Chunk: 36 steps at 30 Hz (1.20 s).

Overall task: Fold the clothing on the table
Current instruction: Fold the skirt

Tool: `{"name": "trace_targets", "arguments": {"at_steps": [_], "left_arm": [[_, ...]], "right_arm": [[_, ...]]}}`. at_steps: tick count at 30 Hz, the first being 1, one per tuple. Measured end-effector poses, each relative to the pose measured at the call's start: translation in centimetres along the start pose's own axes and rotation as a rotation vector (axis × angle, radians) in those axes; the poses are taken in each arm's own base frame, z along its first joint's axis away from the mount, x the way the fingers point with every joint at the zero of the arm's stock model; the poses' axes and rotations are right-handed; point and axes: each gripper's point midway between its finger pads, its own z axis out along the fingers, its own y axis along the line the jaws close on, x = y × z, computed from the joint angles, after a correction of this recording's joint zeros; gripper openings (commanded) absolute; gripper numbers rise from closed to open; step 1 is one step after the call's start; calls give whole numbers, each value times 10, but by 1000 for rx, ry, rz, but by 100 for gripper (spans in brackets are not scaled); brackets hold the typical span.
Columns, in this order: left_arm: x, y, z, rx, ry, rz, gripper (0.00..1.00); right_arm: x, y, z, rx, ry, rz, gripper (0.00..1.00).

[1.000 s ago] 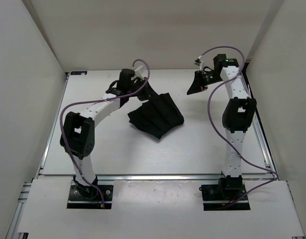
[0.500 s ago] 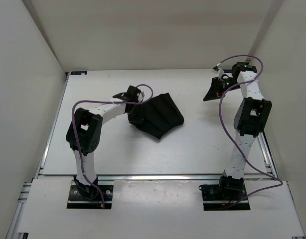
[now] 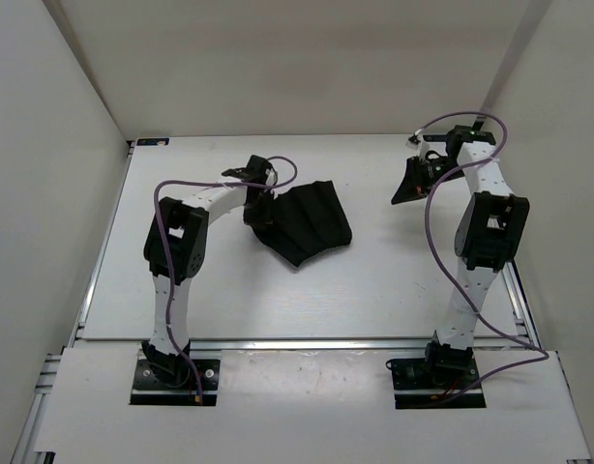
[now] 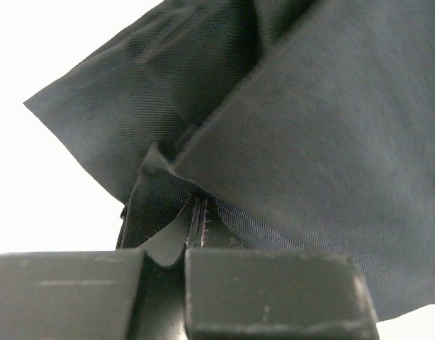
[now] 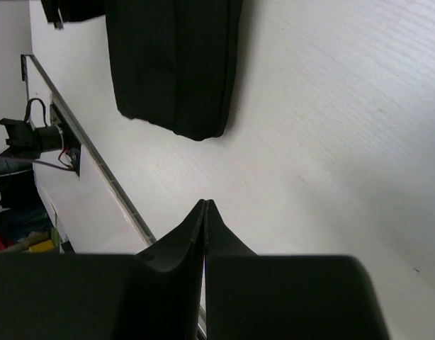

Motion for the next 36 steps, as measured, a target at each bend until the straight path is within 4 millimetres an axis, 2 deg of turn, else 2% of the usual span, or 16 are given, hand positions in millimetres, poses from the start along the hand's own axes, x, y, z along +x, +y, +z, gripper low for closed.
{"name": "trace_targets", "arguments": {"at_steps": [5, 8, 11, 13, 14, 15, 17, 22, 23, 24, 25, 27, 28, 29, 30, 36], "left_arm": [[-42, 33, 5, -65, -42, -17, 0], [-70, 60, -1, -113, -96, -51, 1], [-95, 78, -17, -154, -177, -57, 8], [-104, 76, -31, -167, -222, -28, 22], [-108, 68, -37, -163, -246, -2, 25], [-109, 57, -44, -155, -274, 31, 37], [-103, 23, -59, -118, -331, 126, 49], [-45, -77, -89, 52, -411, 357, 64], [-33, -91, -91, 99, -409, 373, 69], [-26, -95, -92, 122, -403, 373, 71], [-22, -94, -91, 132, -394, 355, 99], [-17, -83, -89, 123, -371, 299, 98], [-17, -77, -88, 116, -363, 258, 99], [-17, -72, -89, 112, -354, 219, 98], [-16, -67, -90, 105, -340, 180, 99], [-24, -43, -116, 49, -295, 4, 99]], "right_arm": [[11, 15, -2, -3, 13, -4, 0], [17, 23, -7, 0, 8, -6, 0], [24, 28, -12, 2, 6, 3, 0], [25, 28, -14, 7, 4, 5, 0], [25, 28, -14, 10, 5, 4, 0], [25, 27, -14, 13, 5, 0, 0], [25, 27, -12, 16, 8, -5, 0], [22, 33, -4, 10, 16, -30, 0], [22, 35, -2, 8, 19, -33, 0], [21, 36, -1, 7, 22, -35, 1], [21, 38, 1, 5, 24, -36, 4], [18, 40, 3, 13, 27, -38, 18], [17, 40, 4, 25, 29, -37, 40], [15, 38, 5, 45, 32, -31, 77], [13, 36, 6, 71, 34, -30, 97], [0, 11, 7, 258, 34, -38, 99]]}}
